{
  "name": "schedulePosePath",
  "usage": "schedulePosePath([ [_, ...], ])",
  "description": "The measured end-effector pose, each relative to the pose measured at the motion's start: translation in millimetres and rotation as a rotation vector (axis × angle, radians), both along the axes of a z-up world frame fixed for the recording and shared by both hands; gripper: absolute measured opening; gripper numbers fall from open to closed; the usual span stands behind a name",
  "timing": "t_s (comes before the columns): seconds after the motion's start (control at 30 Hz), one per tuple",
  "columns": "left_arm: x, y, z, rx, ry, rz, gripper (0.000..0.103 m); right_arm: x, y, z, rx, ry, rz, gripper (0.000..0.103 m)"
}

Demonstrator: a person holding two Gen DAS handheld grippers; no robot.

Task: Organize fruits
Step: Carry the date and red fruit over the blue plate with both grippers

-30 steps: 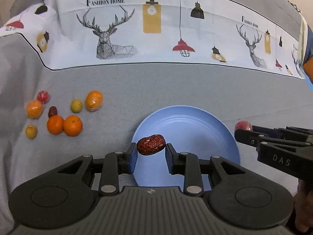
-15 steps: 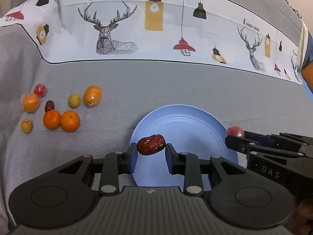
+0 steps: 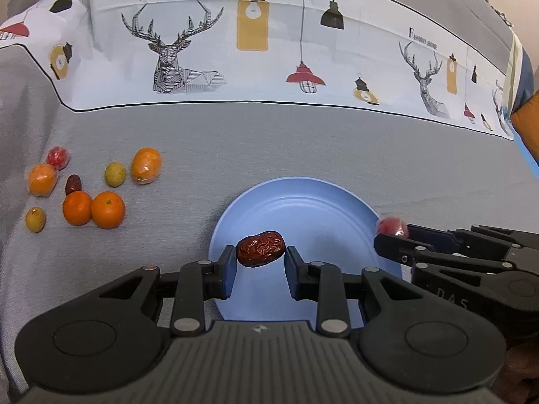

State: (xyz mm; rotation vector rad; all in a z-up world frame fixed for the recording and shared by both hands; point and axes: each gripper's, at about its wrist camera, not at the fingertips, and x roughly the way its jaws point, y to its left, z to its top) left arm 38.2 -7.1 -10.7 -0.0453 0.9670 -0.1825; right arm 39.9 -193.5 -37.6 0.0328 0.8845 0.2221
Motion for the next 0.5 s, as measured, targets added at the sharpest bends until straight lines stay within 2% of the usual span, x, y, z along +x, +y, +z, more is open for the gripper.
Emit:
schedulePosePath([
  [0.5,-3.1,-7.5,2.0,-0.015,-0.02,-0.051,0.034,0.5,-0.5,-0.3,0.0,0.0,0.005,0.034],
])
